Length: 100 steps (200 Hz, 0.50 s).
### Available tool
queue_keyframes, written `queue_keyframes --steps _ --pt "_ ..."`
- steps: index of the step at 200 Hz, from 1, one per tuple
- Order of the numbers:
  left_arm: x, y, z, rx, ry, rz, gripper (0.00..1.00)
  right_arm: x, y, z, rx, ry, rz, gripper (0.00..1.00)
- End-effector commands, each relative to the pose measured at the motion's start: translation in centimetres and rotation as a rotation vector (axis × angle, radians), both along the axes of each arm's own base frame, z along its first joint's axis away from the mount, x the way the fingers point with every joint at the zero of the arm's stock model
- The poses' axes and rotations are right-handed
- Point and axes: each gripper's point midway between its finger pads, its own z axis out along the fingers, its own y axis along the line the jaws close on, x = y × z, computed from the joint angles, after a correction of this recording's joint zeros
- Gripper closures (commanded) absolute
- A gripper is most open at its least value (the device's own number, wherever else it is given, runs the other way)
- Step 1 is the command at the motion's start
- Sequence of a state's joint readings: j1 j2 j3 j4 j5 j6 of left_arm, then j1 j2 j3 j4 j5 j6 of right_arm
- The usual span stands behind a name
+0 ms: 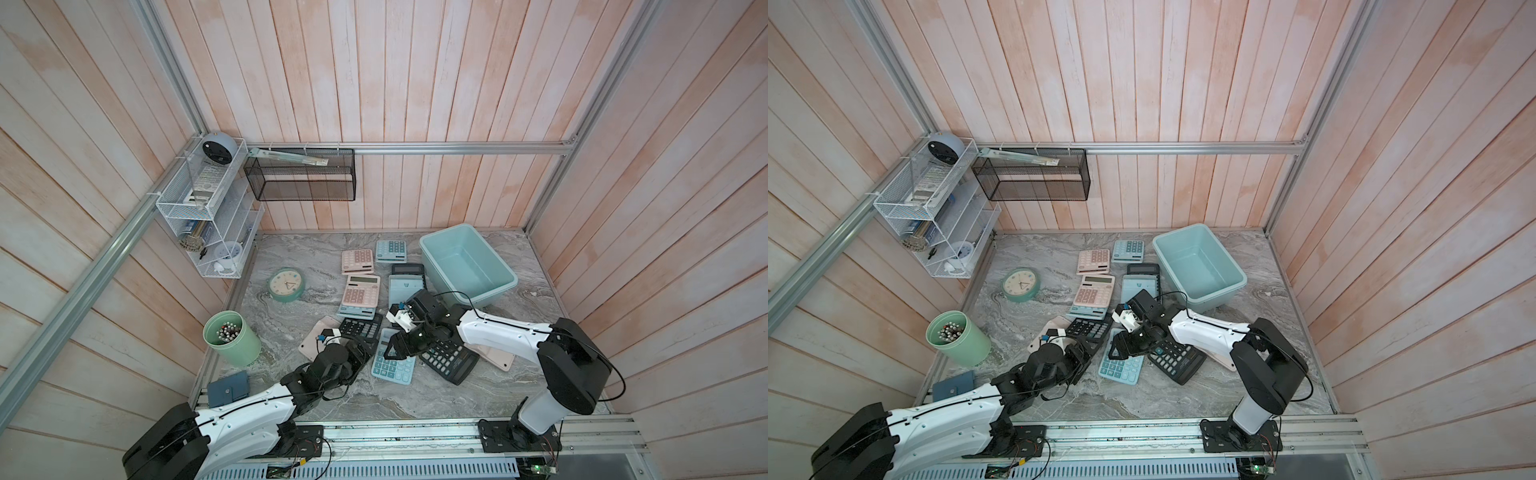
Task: Put the calculator in the storage box
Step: Pick up the calculator at the center of the board.
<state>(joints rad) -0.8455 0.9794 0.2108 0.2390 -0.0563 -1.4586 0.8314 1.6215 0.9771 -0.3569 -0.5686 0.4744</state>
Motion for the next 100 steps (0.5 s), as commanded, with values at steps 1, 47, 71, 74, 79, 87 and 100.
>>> queue_keyframes --steps 1,47,71,74,79,87,100 --pt "0.0 -0.5 0.1 -0.041 0.001 -0.001 0.01 1.3 -0.5 2.3 0.016 -0.075 -0.038 0.40" --pt "-0.6 -2.4 -0.1 -0.039 0.011 -0.028 0.02 3.3 -4.0 3.4 0.007 -0.127 -0.139 0.39" --pt "-0.4 -3.0 -0.8 -0.032 0.018 -0.037 0.02 5.1 -6.1 2.8 -0.060 -0.162 -0.169 0.39" --pt "-0.4 -3.1 -0.8 -0.031 0.018 -0.039 0.02 5.3 -6.4 2.6 -0.077 -0.168 -0.170 0.39" --pt "-0.3 -3.2 -0.9 -0.027 0.021 -0.040 0.02 5.7 -6.8 2.4 -0.097 -0.176 -0.166 0.39" --pt "-0.3 -3.3 -1.1 -0.017 0.025 -0.043 0.02 6.1 -7.1 2.0 -0.115 -0.180 -0.146 0.39" --pt "-0.3 -3.1 -1.5 0.003 0.037 -0.041 0.02 6.6 -7.4 1.2 -0.143 -0.182 -0.109 0.39"
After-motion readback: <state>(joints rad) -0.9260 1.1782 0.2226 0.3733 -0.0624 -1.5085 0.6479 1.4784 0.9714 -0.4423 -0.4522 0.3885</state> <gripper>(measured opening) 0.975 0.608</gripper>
